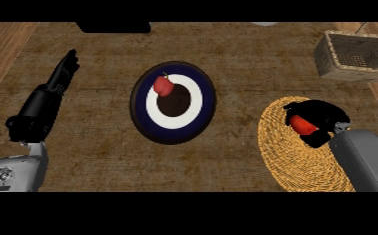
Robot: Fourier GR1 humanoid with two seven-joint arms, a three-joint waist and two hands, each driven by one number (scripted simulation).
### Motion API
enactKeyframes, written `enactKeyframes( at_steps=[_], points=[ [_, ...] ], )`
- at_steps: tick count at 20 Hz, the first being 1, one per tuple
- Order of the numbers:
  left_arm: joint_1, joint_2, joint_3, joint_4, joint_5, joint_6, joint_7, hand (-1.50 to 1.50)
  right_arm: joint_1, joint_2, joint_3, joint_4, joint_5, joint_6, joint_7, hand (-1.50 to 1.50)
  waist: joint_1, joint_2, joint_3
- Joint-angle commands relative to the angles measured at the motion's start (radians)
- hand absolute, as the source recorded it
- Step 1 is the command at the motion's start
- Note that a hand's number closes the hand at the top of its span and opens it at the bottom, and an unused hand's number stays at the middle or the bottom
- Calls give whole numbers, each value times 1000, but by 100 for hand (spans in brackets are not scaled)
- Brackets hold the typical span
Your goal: Pick the tomato from the placemat and place it in the basket
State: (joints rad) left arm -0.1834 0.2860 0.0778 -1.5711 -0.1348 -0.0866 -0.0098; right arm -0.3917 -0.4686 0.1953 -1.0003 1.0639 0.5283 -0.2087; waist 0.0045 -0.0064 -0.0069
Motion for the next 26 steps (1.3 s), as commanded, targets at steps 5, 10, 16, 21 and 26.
enactKeyframes(
  at_steps=[5,10,16,21,26],
  points=[
    [28,7,32,-1,12,-35,-16,0,20,13,36,72,81,-132,-113,150,0,7,7],
    [-23,1,16,-5,-1,-17,7,0,-77,-375,-255,257,-49,-195,-314,150,3,26,15],
    [-20,-23,5,-18,1,-6,-8,0,-111,-566,-398,398,-92,-270,-374,150,21,45,24],
    [-26,-13,5,-9,2,-17,-5,0,-177,-638,-547,503,-197,-329,-438,150,32,43,25],
    [-21,-19,-2,-2,0,-19,-9,0,-292,-644,-731,583,-390,-266,-531,150,40,31,25]
  ],
)
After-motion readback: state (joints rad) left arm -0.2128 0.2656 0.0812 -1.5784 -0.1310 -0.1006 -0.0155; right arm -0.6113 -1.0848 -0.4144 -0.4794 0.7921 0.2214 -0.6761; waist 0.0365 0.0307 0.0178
